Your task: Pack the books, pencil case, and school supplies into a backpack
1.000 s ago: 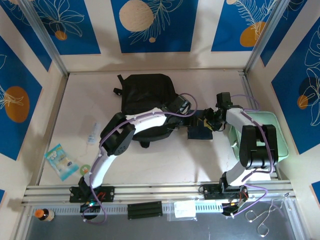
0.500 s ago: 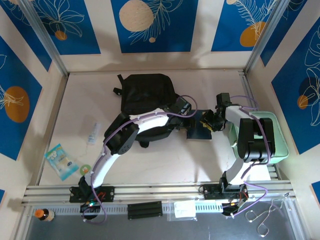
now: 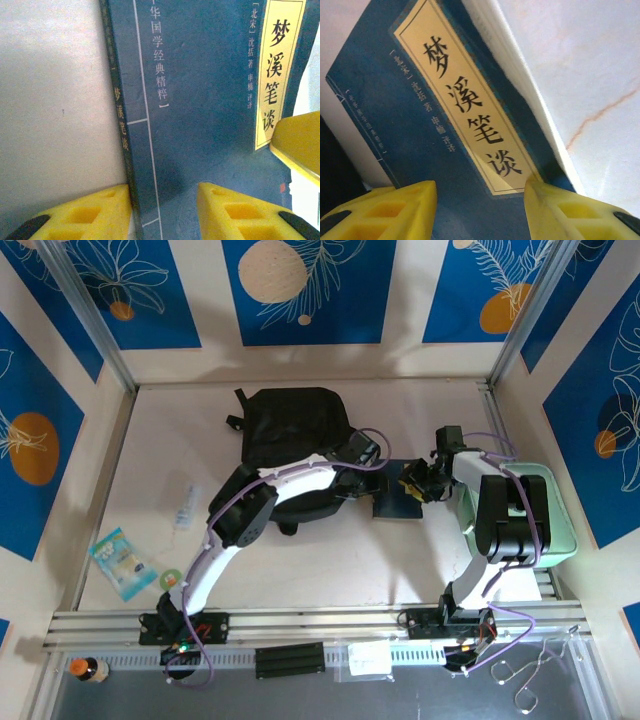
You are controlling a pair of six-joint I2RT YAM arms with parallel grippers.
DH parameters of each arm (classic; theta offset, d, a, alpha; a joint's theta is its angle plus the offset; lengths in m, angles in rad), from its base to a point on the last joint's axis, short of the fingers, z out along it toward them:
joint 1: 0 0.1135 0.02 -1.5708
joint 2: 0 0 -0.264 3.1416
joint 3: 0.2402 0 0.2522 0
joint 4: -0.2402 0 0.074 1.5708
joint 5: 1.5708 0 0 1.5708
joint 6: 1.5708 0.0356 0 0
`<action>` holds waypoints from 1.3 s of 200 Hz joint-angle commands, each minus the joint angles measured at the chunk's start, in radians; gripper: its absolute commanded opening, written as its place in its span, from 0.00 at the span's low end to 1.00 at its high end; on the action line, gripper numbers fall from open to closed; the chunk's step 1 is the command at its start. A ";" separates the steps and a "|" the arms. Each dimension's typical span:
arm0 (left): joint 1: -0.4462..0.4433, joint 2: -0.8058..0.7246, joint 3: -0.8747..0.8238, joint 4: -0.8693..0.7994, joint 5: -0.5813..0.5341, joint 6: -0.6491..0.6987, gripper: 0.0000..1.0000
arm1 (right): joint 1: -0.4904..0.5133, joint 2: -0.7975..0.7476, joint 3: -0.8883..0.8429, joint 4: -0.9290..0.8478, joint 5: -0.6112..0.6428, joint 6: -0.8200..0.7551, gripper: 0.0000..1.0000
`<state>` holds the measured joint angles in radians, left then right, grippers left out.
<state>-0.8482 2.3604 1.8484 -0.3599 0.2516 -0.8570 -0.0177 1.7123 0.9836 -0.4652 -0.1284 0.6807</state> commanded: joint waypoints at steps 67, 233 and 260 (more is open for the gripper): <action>0.027 0.031 -0.047 0.033 0.006 -0.010 0.37 | -0.015 -0.080 0.017 -0.072 0.111 -0.055 0.50; 0.029 -0.067 -0.031 0.225 0.259 -0.081 0.36 | -0.048 0.043 0.007 -0.050 -0.016 -0.067 0.31; 0.029 -0.120 -0.052 0.229 0.265 -0.071 0.33 | -0.051 0.037 0.003 -0.048 -0.020 -0.067 0.30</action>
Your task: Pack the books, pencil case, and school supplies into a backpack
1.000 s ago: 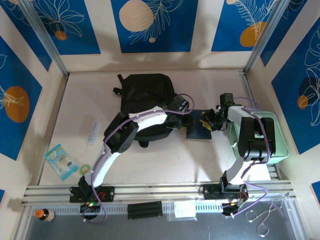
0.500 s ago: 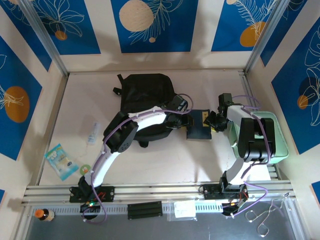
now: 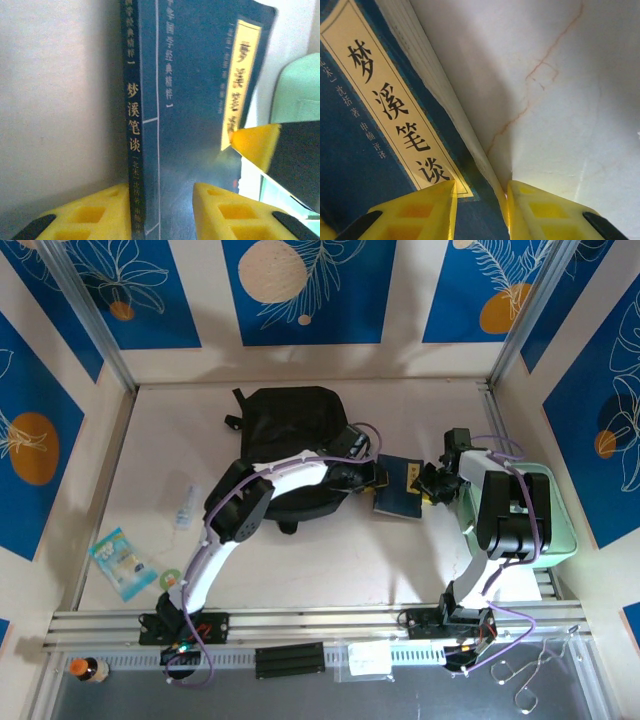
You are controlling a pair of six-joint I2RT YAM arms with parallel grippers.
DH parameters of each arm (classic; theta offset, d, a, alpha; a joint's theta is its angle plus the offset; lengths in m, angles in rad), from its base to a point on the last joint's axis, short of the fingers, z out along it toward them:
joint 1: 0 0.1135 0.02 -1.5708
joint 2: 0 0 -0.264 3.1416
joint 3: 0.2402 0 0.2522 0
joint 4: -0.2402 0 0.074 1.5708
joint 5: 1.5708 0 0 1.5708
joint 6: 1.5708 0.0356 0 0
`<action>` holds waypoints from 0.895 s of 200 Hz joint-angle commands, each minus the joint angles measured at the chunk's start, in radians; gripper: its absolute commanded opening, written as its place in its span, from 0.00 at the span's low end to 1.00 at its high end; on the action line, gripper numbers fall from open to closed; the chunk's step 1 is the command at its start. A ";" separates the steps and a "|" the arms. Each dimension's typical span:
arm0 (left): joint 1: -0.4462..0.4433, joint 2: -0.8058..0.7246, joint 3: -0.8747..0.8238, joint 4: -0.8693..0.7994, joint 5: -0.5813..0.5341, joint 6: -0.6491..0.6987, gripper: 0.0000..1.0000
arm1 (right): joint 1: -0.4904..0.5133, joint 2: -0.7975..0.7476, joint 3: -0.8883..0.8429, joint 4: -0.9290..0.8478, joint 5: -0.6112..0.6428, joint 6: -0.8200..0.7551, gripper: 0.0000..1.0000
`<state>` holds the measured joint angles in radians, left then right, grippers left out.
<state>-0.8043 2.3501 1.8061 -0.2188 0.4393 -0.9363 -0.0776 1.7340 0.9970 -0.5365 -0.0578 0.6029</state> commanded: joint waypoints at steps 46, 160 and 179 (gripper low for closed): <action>-0.015 -0.094 -0.024 0.016 0.032 0.027 0.32 | 0.009 0.006 -0.015 0.032 -0.099 0.009 0.29; 0.019 -0.150 0.014 -0.072 -0.043 0.119 0.00 | -0.020 -0.159 -0.107 0.144 -0.133 0.059 0.39; 0.047 -0.233 -0.036 -0.060 -0.072 0.140 0.00 | -0.037 -0.232 -0.144 0.206 -0.207 0.076 0.46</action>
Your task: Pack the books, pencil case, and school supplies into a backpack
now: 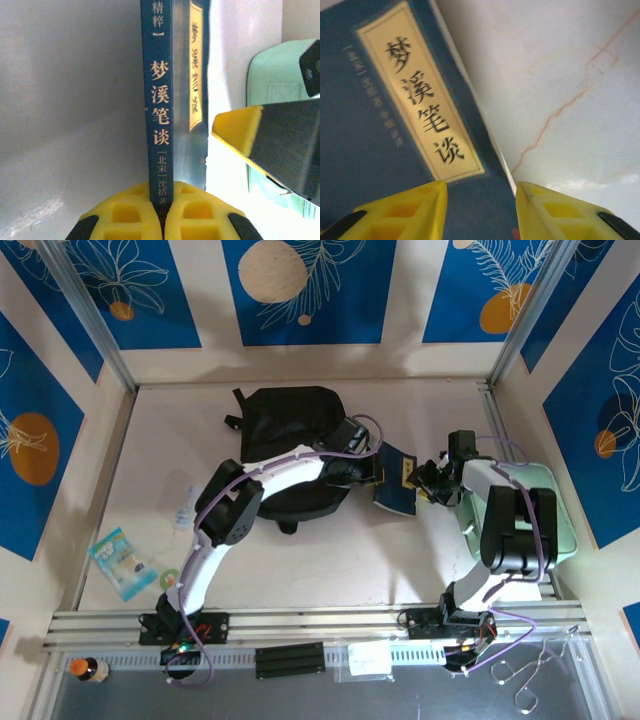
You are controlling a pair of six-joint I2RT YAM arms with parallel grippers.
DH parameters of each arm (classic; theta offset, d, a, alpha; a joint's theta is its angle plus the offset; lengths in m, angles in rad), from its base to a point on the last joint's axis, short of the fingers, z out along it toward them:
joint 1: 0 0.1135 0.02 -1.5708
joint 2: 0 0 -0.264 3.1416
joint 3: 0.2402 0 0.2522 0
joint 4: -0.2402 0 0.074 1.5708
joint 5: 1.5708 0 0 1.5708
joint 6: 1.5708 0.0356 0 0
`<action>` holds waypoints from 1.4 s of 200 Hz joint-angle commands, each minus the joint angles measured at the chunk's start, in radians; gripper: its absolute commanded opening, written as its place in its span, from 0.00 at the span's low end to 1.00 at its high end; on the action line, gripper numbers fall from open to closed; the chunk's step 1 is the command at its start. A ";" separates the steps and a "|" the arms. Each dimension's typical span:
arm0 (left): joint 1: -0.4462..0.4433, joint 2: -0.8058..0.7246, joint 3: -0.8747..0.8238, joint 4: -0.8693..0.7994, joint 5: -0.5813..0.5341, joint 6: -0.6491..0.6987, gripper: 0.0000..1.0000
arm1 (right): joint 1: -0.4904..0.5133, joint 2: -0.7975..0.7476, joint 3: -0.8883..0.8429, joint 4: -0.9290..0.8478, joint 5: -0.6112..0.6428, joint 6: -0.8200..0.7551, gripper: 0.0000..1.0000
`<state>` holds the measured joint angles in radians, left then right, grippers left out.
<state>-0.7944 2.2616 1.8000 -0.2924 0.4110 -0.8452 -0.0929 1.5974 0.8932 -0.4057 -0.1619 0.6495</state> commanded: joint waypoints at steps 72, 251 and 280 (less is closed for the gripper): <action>0.182 -0.497 -0.384 0.273 -0.170 -0.050 0.00 | 0.046 -0.233 -0.162 0.504 -0.463 0.293 0.70; 0.215 -0.645 -0.710 0.809 -0.312 -0.427 0.00 | 0.397 0.068 -0.116 1.343 -0.241 1.028 0.77; 0.216 -0.639 -0.715 0.799 -0.325 -0.432 0.00 | 0.421 0.123 -0.106 1.441 -0.185 1.073 0.75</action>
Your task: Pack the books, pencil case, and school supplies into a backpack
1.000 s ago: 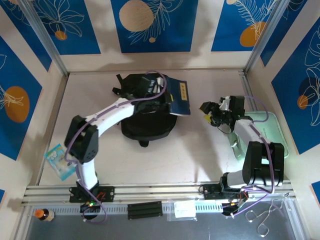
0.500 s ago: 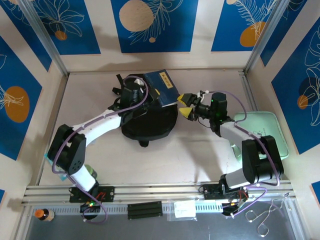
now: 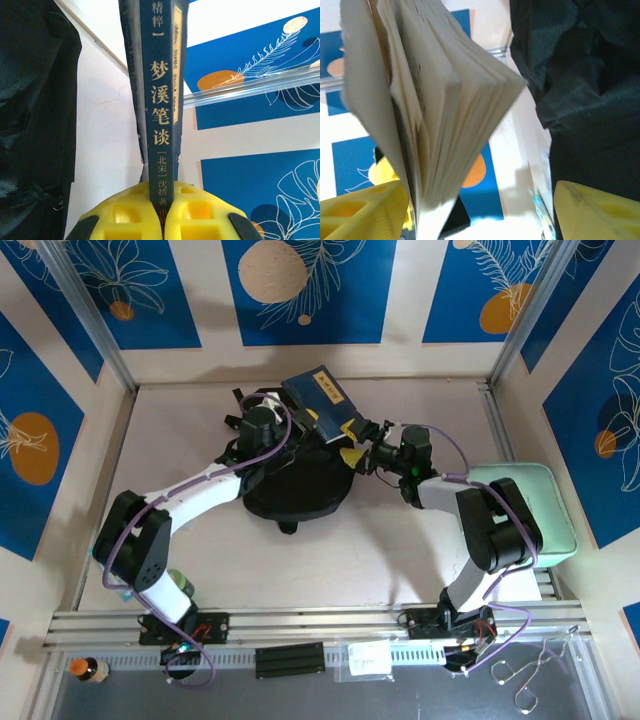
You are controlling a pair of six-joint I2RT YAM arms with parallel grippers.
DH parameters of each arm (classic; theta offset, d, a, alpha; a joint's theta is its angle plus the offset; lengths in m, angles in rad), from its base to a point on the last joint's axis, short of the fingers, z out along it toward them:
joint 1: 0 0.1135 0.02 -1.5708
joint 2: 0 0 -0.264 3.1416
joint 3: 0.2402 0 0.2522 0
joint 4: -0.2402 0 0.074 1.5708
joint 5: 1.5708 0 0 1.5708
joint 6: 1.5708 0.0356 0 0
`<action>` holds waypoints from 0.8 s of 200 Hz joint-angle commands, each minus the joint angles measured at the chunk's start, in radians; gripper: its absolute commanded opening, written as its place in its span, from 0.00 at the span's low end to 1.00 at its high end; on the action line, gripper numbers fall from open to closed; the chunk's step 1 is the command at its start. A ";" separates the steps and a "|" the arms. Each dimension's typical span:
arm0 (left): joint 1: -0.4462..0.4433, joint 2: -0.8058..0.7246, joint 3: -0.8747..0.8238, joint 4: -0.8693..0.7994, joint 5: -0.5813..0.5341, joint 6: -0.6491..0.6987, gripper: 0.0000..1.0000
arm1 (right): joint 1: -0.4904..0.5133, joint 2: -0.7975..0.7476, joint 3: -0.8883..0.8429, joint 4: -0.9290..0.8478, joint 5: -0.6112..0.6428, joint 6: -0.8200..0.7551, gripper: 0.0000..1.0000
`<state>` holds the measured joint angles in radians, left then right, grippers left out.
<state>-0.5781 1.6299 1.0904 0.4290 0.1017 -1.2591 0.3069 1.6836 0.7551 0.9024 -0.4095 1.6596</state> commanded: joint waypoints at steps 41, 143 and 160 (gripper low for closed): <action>-0.001 -0.002 -0.006 0.071 -0.017 -0.018 0.00 | 0.040 0.079 0.064 0.138 0.077 0.052 0.69; 0.008 0.002 0.096 -0.408 0.036 0.449 0.49 | -0.040 -0.054 0.032 -0.116 0.049 -0.170 0.08; 0.008 0.015 0.134 -0.572 0.033 0.606 0.59 | -0.068 -0.124 0.020 -0.255 0.046 -0.277 0.06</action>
<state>-0.5762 1.6306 1.1522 0.1265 0.1184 -0.9531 0.2749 1.6783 0.7898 0.8223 -0.3584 1.5589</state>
